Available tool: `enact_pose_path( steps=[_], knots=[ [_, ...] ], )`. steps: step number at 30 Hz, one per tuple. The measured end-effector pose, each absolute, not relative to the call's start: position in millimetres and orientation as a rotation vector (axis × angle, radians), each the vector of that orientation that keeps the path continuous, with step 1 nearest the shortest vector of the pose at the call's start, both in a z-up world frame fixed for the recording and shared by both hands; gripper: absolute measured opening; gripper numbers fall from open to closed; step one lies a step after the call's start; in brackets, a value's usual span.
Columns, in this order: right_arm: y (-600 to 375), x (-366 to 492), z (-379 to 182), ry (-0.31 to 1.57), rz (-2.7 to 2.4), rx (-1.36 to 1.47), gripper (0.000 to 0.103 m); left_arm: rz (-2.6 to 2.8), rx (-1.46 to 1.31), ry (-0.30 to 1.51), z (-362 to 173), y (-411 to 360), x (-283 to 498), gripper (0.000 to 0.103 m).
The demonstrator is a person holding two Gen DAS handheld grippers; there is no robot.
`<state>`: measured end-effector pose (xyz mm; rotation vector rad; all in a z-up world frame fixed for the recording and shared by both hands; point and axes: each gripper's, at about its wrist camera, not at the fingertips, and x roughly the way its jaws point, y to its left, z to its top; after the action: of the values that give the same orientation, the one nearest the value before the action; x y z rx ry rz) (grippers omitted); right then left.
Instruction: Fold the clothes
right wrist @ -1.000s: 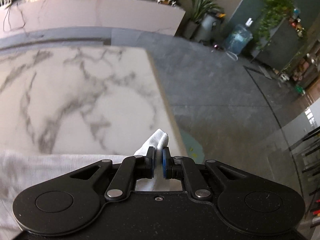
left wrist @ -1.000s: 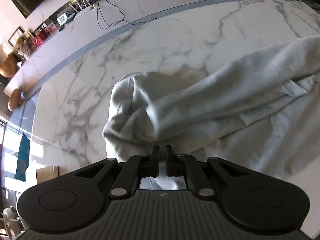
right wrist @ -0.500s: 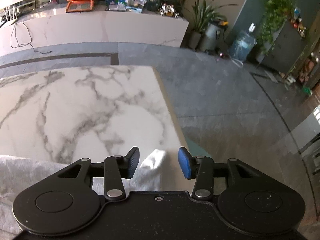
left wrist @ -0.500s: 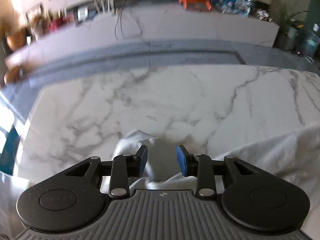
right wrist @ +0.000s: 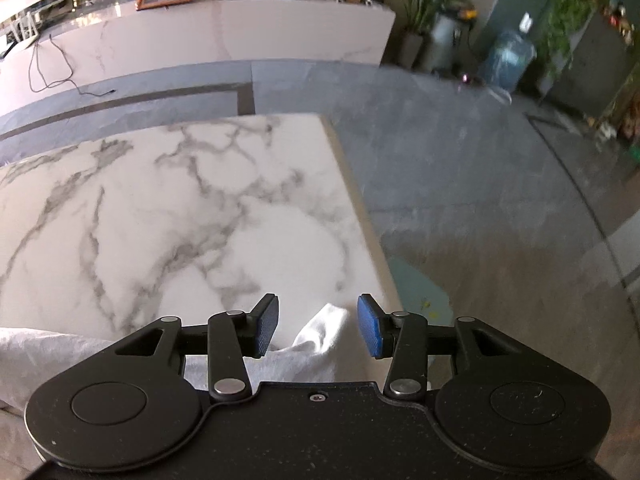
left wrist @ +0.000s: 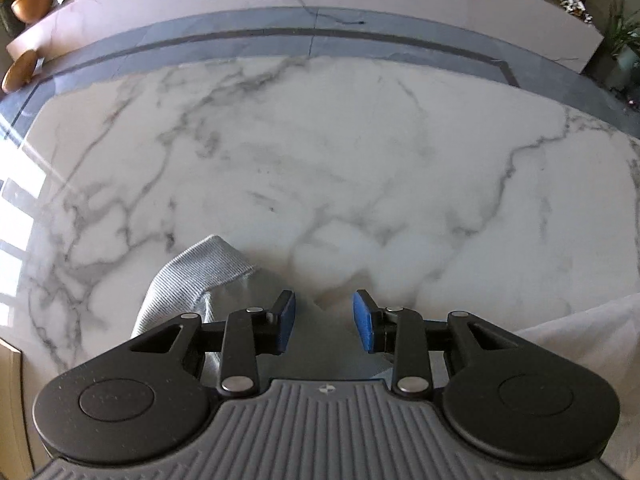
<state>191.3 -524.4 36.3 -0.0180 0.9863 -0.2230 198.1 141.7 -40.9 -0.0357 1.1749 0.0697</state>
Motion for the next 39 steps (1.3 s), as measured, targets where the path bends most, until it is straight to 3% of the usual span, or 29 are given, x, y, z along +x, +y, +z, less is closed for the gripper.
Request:
enact_pose_path(
  steps=[2, 6, 7, 10, 12, 15, 27, 32, 34, 39],
  knots=[
    [-526, 194, 32, 1.005, -0.22, 0.011, 0.042, 0.07, -0.023, 1.174, -41, 139, 199, 0.03],
    [-529, 204, 13, 1.067, -0.259, 0.038, 0.042, 0.085, 0.009, 1.168, -41, 142, 197, 0.002],
    [-529, 205, 9, 1.072, -0.267, 0.039, 0.042, 0.091, 0.016, 1.167, -41, 144, 197, 0.001],
    [-530, 207, -2, 1.1, -0.267, 0.044, 0.032, 0.089, -0.004, 1.153, -39, 151, 196, 0.0],
    [-531, 208, -7, 1.118, -0.259, 0.043, 0.004, 0.092, -0.011, 1.115, -37, 157, 195, 0.0],
    [-530, 208, -7, 1.107, -0.263, 0.02, 0.003, 0.114, -0.036, 1.061, -27, 167, 195, 0.0],
    [-531, 214, 71, 0.703, -0.355, 0.042, 0.002, 0.267, -0.049, 0.749, 42, 219, 199, 0.0],
    [-520, 239, 48, 0.838, -0.334, -0.004, 0.002, 0.088, -0.018, 0.852, 27, 213, 216, 0.002],
    [-521, 241, 37, 0.858, -0.343, -0.005, 0.002, 0.023, -0.051, 0.921, 17, 206, 224, 0.017],
    [-526, 240, 18, 0.887, -0.36, 0.006, 0.002, -0.033, -0.117, 1.137, -8, 183, 233, 0.019]
  ],
)
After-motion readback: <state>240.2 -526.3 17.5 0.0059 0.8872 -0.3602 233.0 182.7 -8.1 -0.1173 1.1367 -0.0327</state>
